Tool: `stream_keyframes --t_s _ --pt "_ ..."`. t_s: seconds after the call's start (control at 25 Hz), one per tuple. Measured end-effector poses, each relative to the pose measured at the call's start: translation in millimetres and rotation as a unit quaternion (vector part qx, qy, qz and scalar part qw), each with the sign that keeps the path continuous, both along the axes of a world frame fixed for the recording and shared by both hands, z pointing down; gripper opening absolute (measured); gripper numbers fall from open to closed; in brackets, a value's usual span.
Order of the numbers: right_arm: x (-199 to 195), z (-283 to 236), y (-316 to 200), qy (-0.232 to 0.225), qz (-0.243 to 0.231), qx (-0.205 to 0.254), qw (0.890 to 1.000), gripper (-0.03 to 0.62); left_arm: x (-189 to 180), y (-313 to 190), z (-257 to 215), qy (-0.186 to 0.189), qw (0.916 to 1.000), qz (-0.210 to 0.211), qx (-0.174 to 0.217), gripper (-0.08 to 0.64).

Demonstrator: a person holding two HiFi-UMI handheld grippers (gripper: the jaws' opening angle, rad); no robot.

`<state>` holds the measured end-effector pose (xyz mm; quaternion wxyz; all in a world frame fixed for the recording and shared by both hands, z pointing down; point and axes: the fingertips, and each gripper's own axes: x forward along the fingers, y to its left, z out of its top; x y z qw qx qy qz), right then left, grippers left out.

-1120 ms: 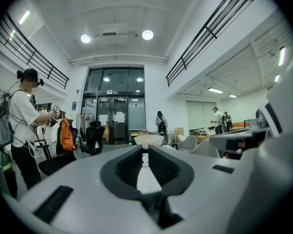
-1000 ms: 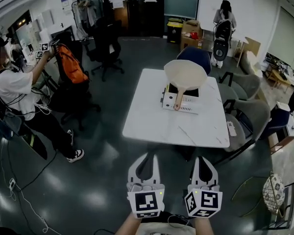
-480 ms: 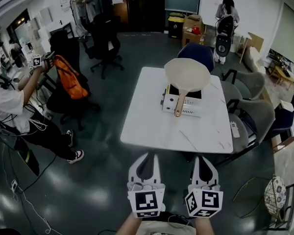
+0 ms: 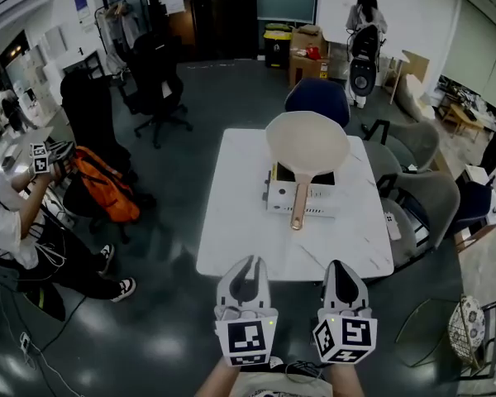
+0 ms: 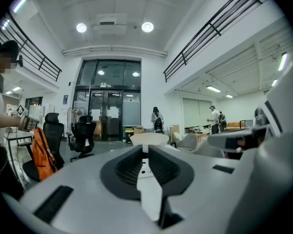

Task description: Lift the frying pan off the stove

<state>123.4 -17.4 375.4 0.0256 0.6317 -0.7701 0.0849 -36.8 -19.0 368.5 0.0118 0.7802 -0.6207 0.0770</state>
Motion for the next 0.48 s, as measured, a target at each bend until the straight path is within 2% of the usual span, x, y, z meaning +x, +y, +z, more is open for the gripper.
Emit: stream_keyframes --t_s 0.24,0.48 --pt "-10.0 -9.4 -39.9 -0.012 0.023 0.002 1.0 0.017 -11.5 -44.8 -10.5 0.002 0.9998 0.022 0.003 0.046" --pt "-20.7 1.1 -71.5 -0.032 0.03 -0.018 0.999 0.017 -23.2 -79.3 -1.0 0.008 0.9991 0.04 -0.01 0.046"
